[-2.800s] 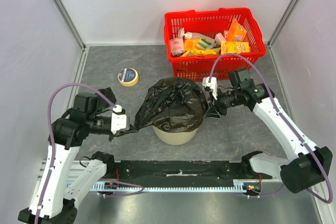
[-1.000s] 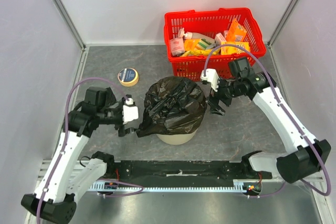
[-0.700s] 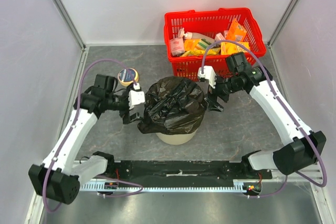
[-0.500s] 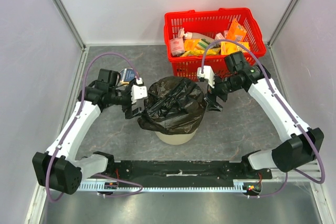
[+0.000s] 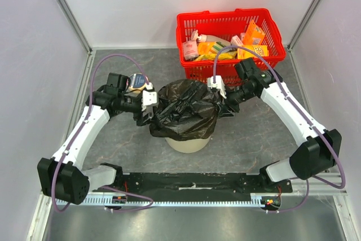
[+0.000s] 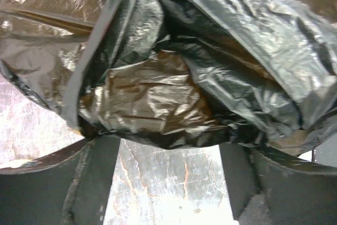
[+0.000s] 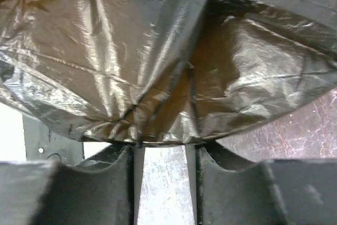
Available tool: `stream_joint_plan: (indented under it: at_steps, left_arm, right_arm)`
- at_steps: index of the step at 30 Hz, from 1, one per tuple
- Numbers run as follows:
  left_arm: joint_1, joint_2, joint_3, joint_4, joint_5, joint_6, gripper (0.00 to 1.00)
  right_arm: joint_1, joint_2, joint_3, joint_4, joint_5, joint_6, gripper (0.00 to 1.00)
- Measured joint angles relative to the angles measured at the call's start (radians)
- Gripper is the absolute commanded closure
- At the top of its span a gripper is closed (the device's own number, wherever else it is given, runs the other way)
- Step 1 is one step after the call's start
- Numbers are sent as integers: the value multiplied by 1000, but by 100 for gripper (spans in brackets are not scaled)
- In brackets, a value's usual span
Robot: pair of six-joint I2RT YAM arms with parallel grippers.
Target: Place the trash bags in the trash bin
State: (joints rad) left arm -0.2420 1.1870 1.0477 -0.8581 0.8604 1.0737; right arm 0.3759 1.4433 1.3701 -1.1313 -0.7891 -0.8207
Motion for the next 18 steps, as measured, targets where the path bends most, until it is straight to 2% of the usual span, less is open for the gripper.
stream_joint_plan:
  at_steps: [2, 4, 5, 6, 7, 18]
  left_arm:
    - [0, 0, -3, 0, 17, 2, 43]
    - [0, 0, -10, -2, 39, 3, 61]
    - [0, 0, -15, -3, 44, 3, 78]
    - [0, 0, -19, -5, 48, 2, 94]
    - [1, 0, -22, -8, 50, 0, 98]
    - [-2, -3, -81, 33, 53, 5, 98]
  right_arm:
    - [0, 0, -8, -1, -1, -4, 78]
    - [0, 0, -11, -1, -1, -2, 93]
    - [0, 0, -13, 0, 0, -2, 100]
    - [0, -1, -16, 0, 0, 0, 100]
    - [0, -3, -20, 0, 1, 0, 100]
    - [4, -137, -173, 80, 48, 50, 100]
